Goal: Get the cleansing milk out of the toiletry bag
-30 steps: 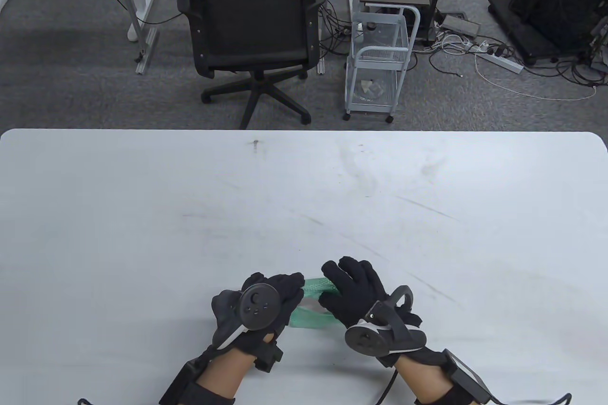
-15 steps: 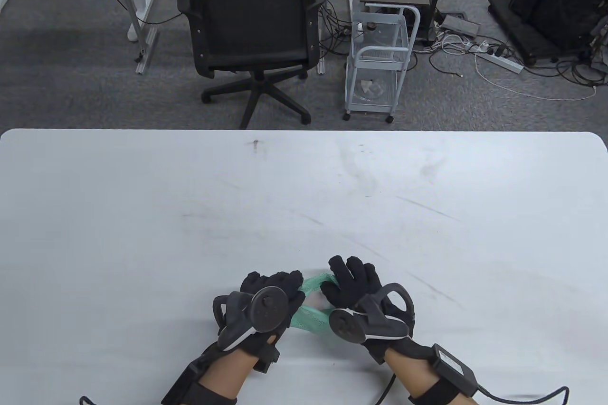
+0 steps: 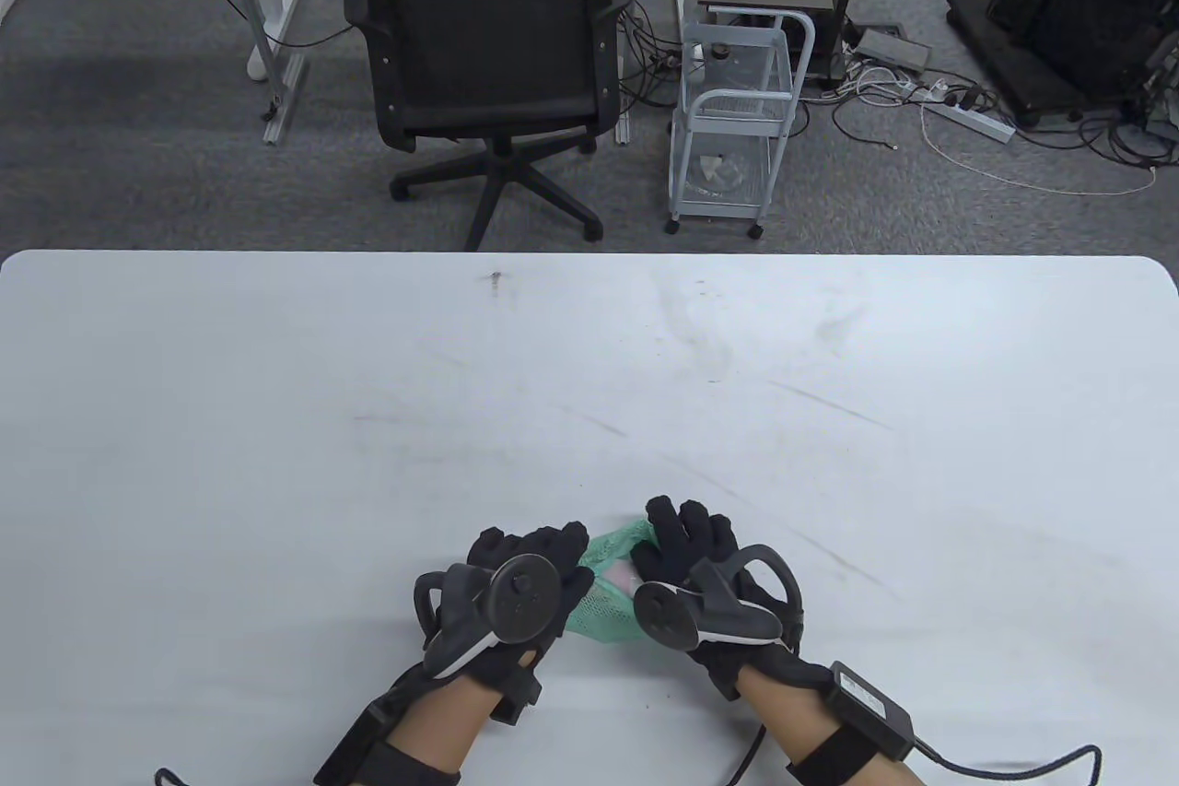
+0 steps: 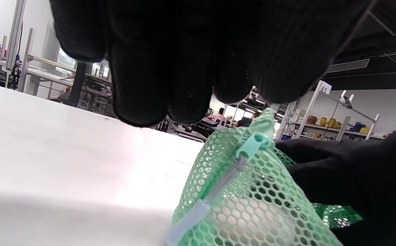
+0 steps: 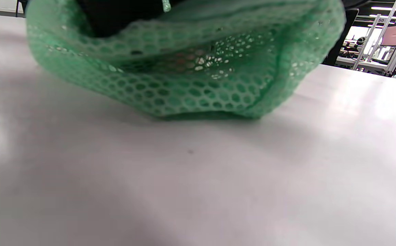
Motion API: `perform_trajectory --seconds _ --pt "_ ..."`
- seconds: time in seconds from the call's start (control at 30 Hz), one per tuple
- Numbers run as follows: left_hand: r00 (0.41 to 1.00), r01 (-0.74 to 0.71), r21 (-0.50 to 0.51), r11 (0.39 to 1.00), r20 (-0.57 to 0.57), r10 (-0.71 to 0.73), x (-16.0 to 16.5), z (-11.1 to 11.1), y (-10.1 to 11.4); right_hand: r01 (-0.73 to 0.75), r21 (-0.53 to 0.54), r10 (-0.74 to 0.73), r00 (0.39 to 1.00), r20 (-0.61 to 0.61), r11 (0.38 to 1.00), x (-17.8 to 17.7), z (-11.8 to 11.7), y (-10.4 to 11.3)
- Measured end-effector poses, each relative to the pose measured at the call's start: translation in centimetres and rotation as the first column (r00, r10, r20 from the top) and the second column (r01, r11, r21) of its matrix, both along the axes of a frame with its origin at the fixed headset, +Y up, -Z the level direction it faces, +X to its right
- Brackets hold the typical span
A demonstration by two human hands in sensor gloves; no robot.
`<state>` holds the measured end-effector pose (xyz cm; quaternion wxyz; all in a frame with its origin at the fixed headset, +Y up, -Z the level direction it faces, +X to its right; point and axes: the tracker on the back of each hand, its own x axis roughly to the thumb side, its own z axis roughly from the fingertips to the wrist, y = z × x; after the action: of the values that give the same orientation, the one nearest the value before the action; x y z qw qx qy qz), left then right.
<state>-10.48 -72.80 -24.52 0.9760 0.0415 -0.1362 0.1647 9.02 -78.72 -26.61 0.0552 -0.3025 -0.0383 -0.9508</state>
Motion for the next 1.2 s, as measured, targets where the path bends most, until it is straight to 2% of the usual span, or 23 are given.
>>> perform_trajectory --seconds 0.17,0.43,0.63,0.97,1.2 --pt "1.000 0.003 -0.020 1.000 0.009 -0.003 0.0 -0.1 -0.2 0.022 -0.030 -0.022 1.000 0.012 0.999 0.1 -0.1 -0.2" --pt "1.000 0.009 -0.036 0.999 0.011 -0.009 -0.1 -0.4 -0.5 0.056 -0.005 -0.056 0.998 -0.038 0.998 0.1 0.3 0.1" --pt "1.000 0.006 -0.038 0.999 0.011 -0.005 -0.3 -0.5 -0.5 0.089 0.074 -0.081 0.992 -0.098 0.993 -0.2 1.1 1.1" --pt "1.000 -0.014 -0.036 0.999 0.004 0.014 -0.7 -0.6 -0.4 0.072 0.235 -0.028 0.983 -0.183 0.969 -0.8 3.0 3.2" --pt "0.998 -0.054 -0.065 0.996 0.017 0.055 -1.0 -0.7 -0.4 0.073 0.311 -0.003 0.976 -0.219 0.948 -1.1 3.8 3.9"
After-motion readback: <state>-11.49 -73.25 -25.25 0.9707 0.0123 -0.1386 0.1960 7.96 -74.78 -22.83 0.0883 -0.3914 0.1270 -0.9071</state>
